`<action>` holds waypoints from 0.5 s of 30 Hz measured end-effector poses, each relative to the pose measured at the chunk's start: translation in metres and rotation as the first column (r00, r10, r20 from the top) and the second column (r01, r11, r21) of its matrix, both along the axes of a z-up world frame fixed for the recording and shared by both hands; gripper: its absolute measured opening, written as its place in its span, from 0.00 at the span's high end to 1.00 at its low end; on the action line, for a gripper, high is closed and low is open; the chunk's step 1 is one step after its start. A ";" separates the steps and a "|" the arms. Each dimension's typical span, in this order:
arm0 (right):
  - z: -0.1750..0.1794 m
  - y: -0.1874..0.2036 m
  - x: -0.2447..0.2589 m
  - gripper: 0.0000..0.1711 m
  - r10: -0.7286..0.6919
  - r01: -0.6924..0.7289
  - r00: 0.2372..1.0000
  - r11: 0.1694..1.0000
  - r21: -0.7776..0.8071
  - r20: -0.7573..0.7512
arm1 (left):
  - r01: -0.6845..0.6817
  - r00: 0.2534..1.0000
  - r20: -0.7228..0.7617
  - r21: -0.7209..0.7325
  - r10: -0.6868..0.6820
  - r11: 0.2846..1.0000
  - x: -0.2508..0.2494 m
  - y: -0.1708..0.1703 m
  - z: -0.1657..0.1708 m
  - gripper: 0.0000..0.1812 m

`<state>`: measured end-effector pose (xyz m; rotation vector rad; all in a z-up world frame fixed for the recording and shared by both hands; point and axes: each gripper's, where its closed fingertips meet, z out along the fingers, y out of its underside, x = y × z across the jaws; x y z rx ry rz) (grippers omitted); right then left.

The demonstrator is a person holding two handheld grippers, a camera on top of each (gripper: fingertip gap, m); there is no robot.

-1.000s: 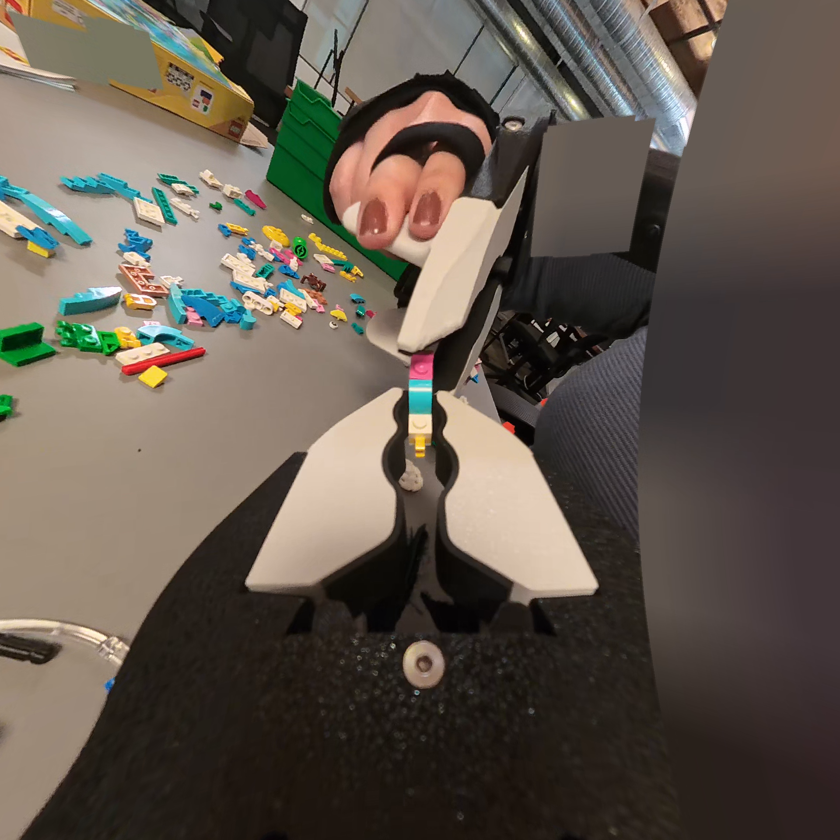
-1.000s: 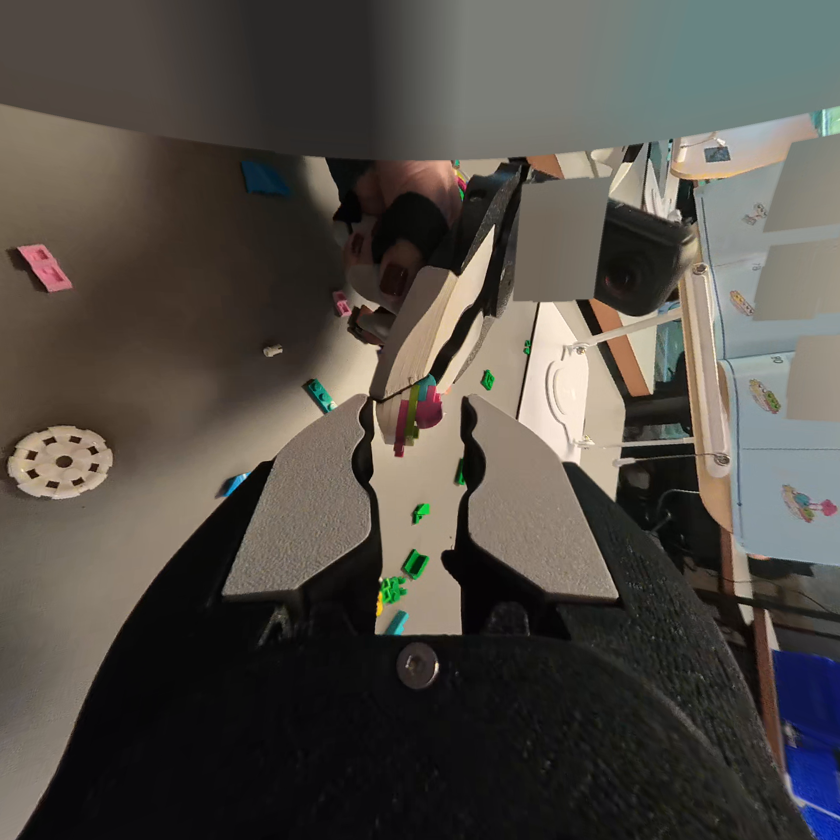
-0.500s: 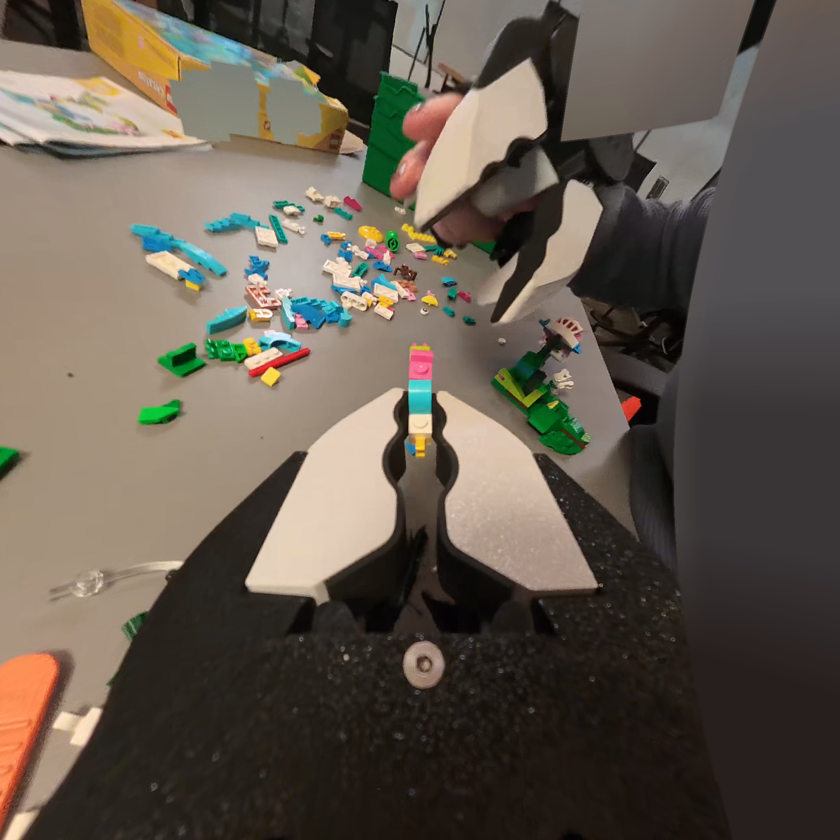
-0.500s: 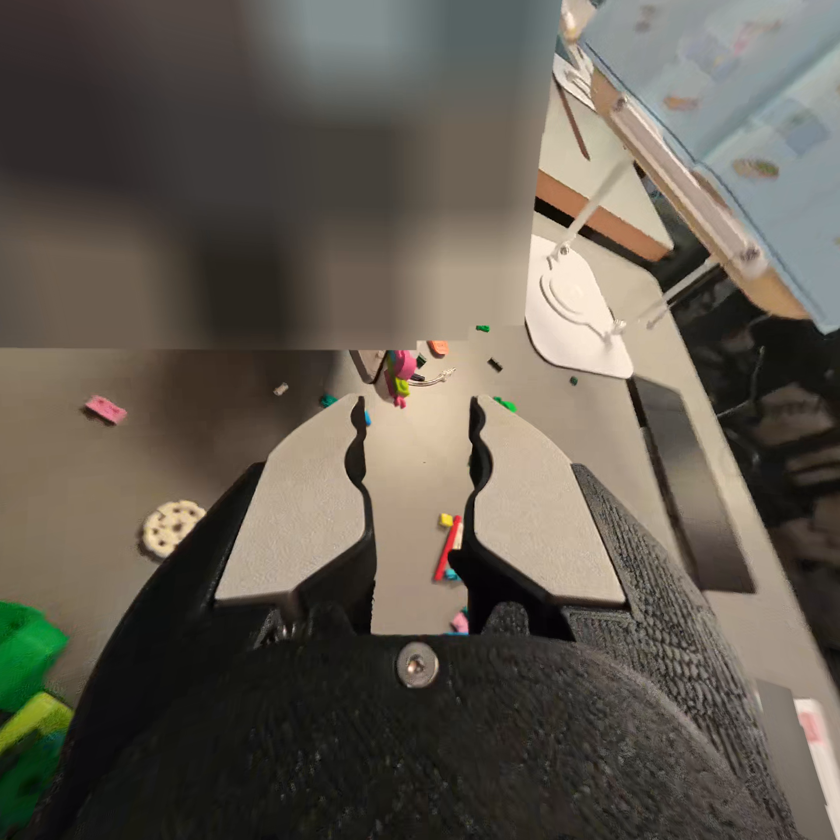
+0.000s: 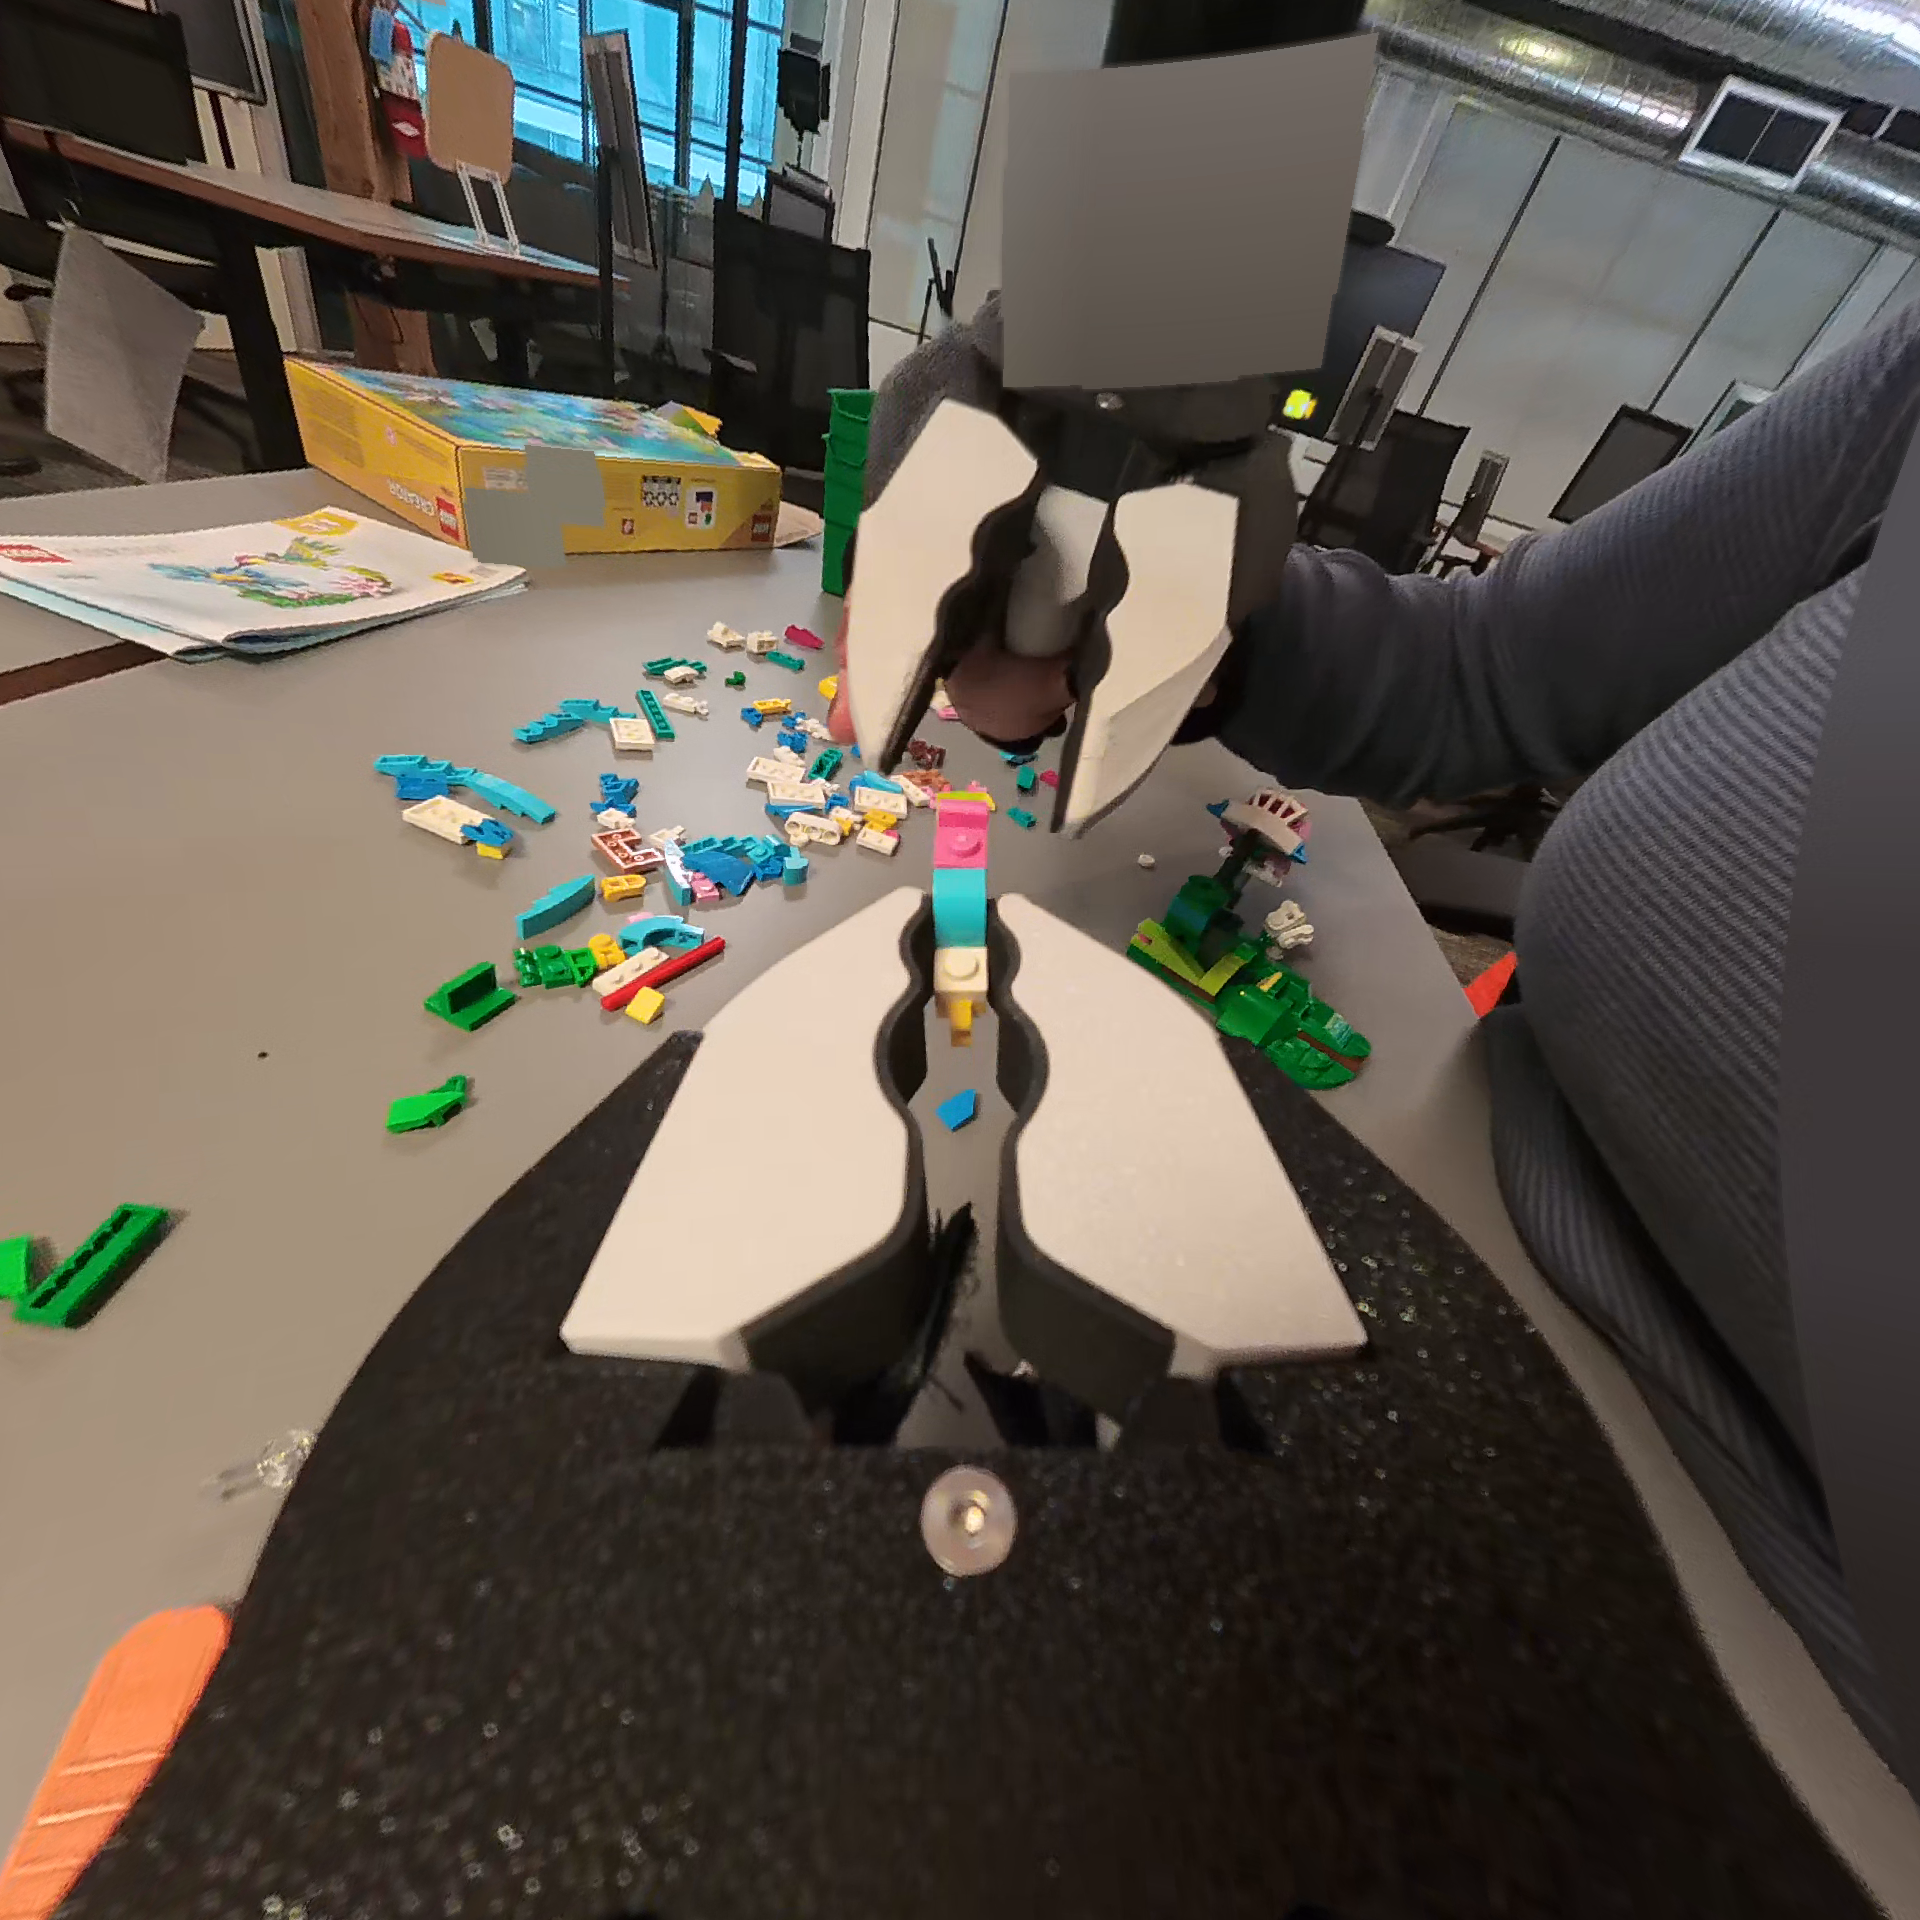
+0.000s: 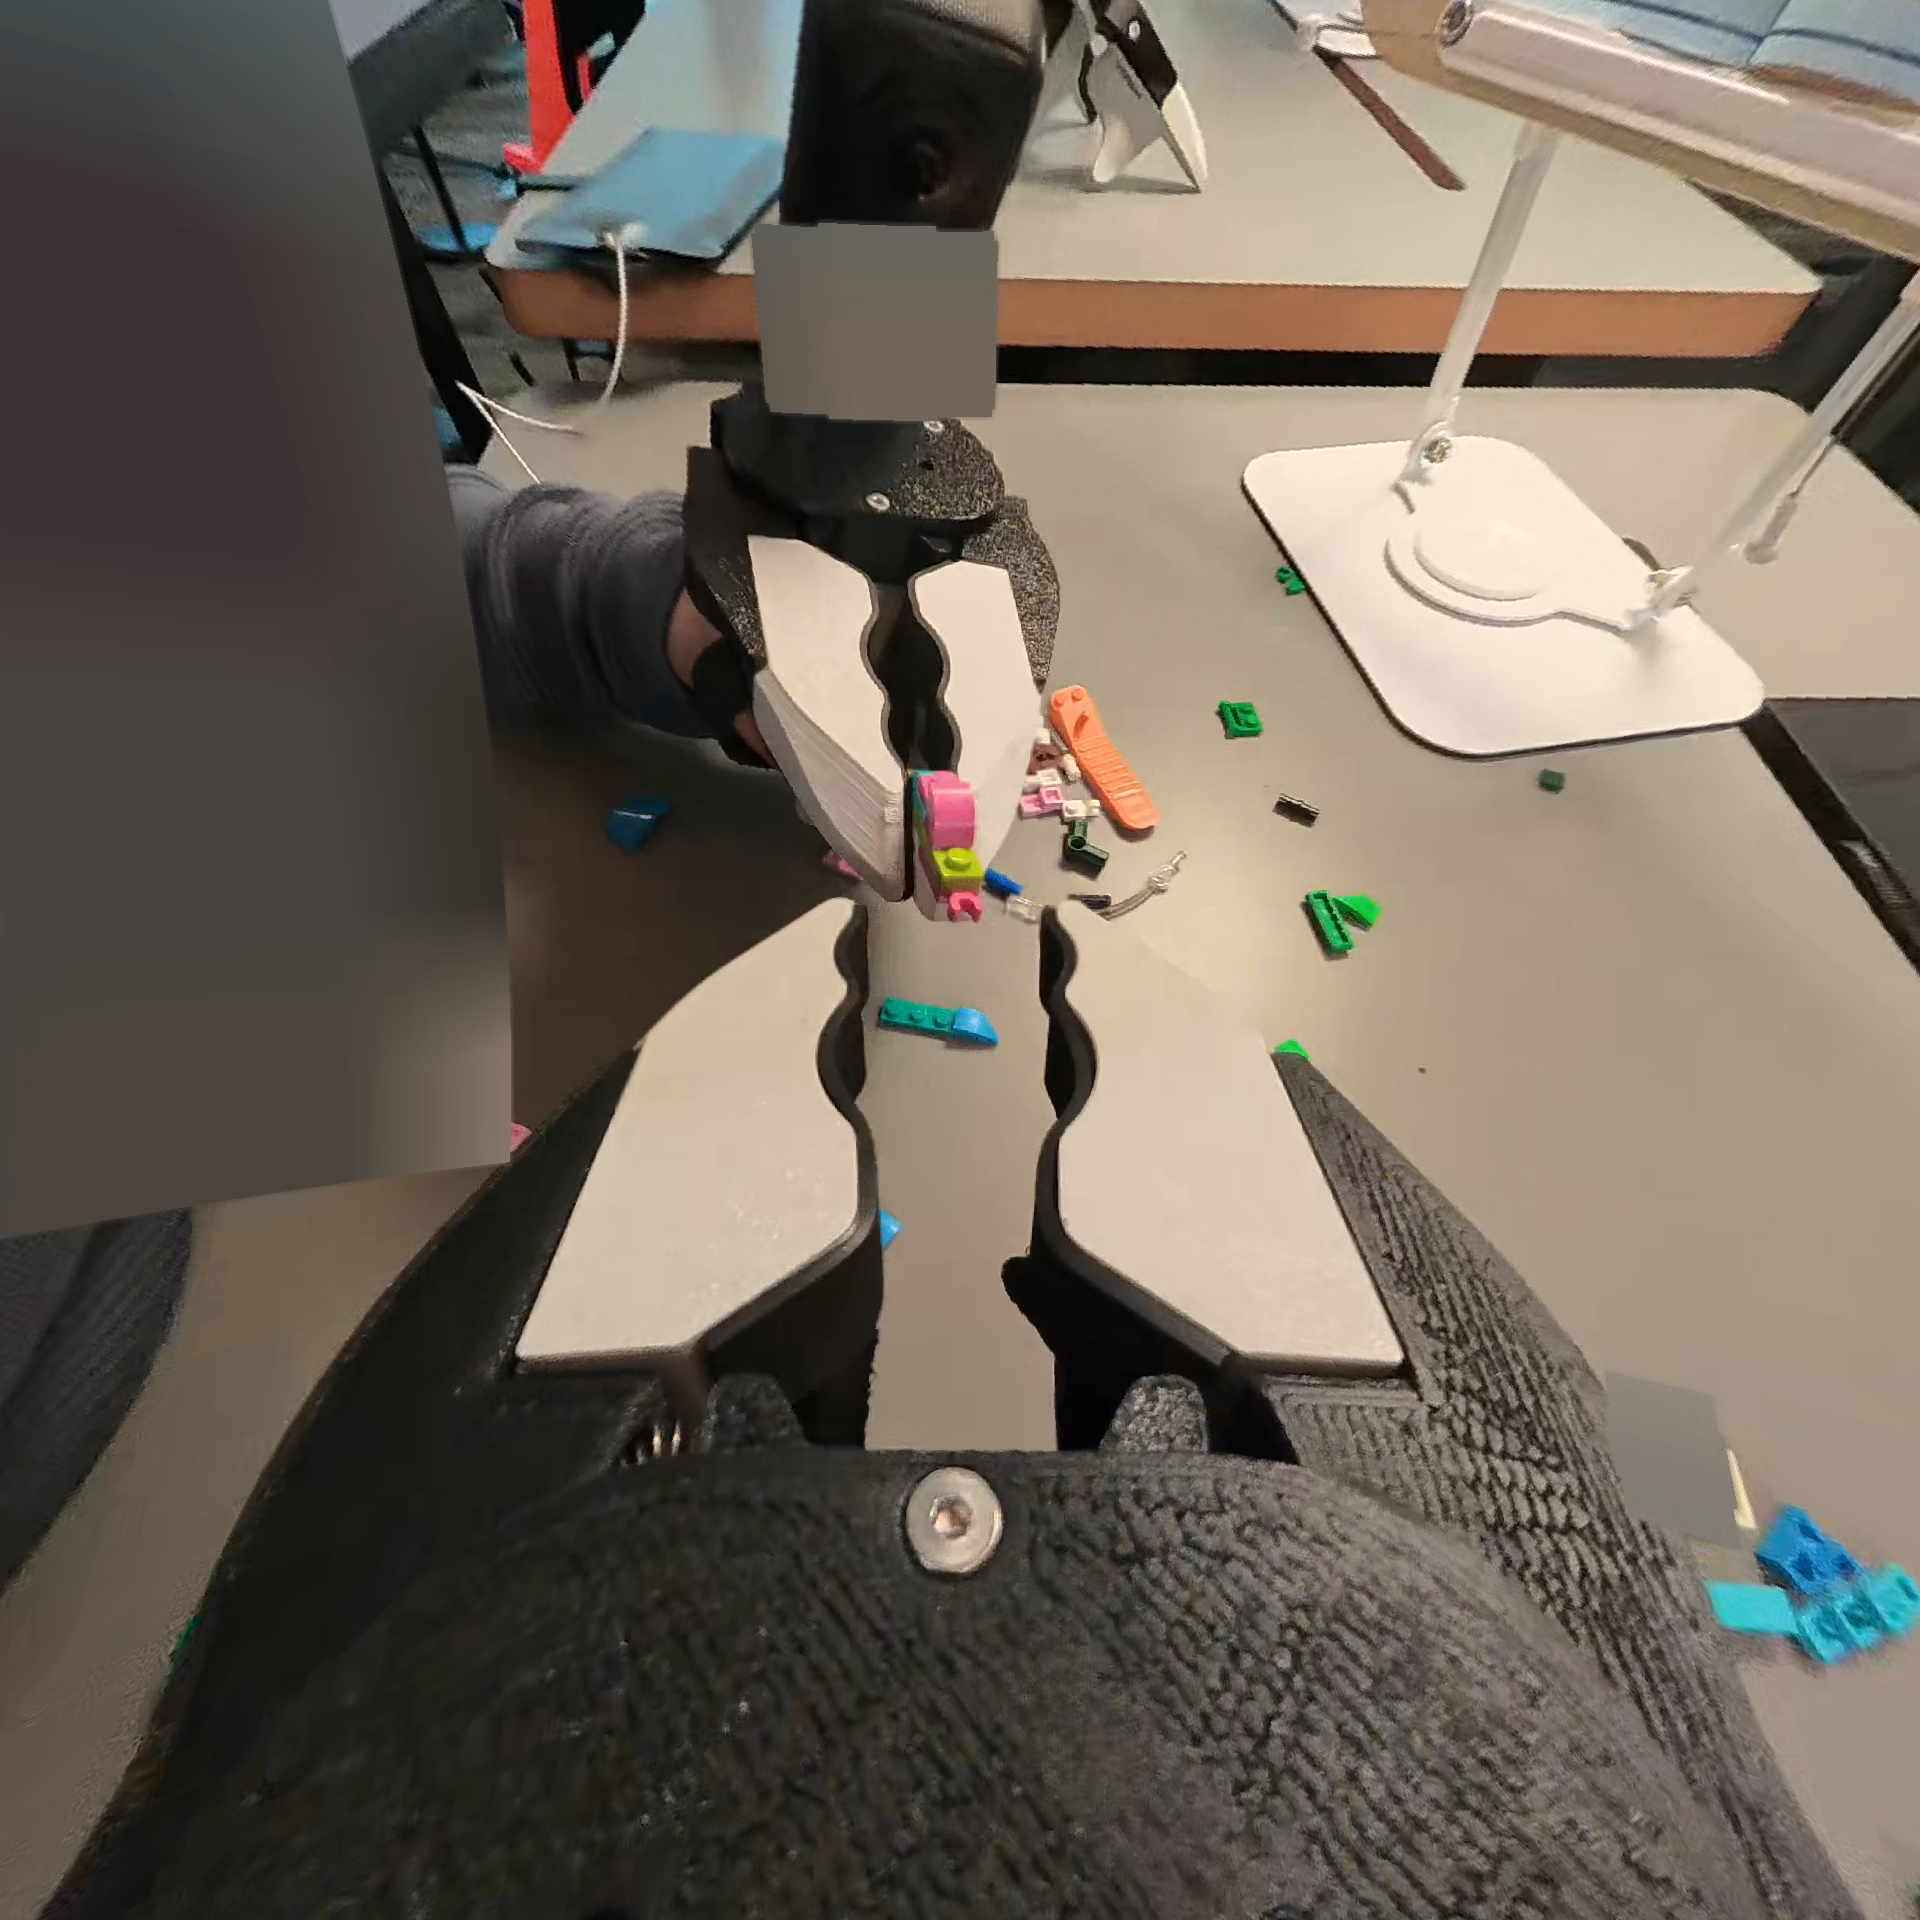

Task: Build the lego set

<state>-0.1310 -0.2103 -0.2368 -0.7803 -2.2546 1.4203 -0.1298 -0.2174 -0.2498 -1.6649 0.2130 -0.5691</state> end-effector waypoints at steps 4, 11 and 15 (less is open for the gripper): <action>-0.002 0.000 -0.003 0.82 0.013 -0.012 1.000 1.000 -0.023 0.017 | 0.015 1.000 0.012 0.016 -0.015 1.000 0.001 -0.001 0.003 0.96; -0.012 -0.004 -0.003 0.82 0.037 -0.037 0.999 0.999 0.000 0.040 | 0.036 0.999 0.024 0.025 -0.037 0.999 0.005 -0.002 0.004 0.96; -0.017 -0.005 -0.003 0.96 0.047 -0.049 0.998 0.998 0.032 0.036 | 0.050 0.998 0.031 0.032 -0.051 0.998 0.008 -0.002 0.005 0.96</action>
